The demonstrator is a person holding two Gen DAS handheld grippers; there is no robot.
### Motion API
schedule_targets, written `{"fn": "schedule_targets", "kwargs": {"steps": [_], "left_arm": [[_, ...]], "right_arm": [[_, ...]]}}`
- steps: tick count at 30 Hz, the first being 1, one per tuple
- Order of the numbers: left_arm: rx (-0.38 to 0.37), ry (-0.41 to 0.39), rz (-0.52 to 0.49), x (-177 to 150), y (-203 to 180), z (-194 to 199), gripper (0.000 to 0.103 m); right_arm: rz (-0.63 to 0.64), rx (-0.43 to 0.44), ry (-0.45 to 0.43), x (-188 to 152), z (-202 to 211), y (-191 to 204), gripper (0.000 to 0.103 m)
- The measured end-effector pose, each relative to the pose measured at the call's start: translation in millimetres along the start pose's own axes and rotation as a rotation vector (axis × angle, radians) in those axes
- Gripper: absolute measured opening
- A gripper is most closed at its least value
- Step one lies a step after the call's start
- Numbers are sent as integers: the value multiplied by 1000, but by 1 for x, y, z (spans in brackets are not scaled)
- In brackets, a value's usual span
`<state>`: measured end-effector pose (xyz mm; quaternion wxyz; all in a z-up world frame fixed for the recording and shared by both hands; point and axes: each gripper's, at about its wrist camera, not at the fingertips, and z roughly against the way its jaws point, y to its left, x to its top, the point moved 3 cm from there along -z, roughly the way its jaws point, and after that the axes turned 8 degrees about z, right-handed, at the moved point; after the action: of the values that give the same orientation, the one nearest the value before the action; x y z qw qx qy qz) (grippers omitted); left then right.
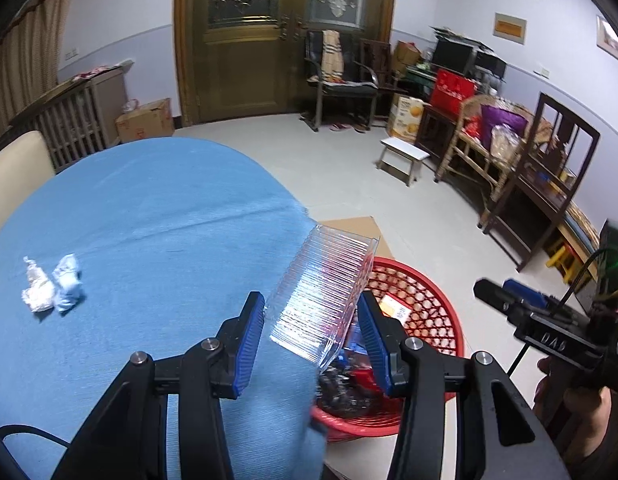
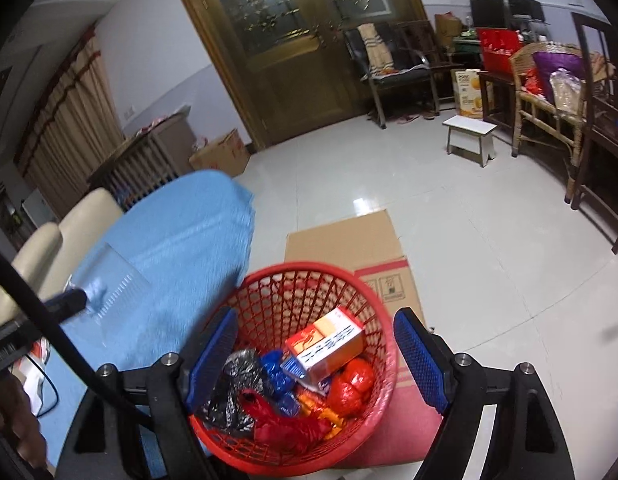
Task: Collect trash
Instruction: 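Lower the clear plastic tray into the basket and open the left tool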
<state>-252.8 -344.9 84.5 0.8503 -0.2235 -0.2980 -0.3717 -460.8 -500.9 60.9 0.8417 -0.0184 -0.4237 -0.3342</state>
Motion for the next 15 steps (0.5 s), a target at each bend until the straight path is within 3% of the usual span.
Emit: {"fn": "schedule_targets", "kwargs": {"steps": [15], "left_arm": [[-22,94,-64,-3,-47,-44,50]], "right_arm": [[-79,-7,-81,11,26,-31,83]]}}
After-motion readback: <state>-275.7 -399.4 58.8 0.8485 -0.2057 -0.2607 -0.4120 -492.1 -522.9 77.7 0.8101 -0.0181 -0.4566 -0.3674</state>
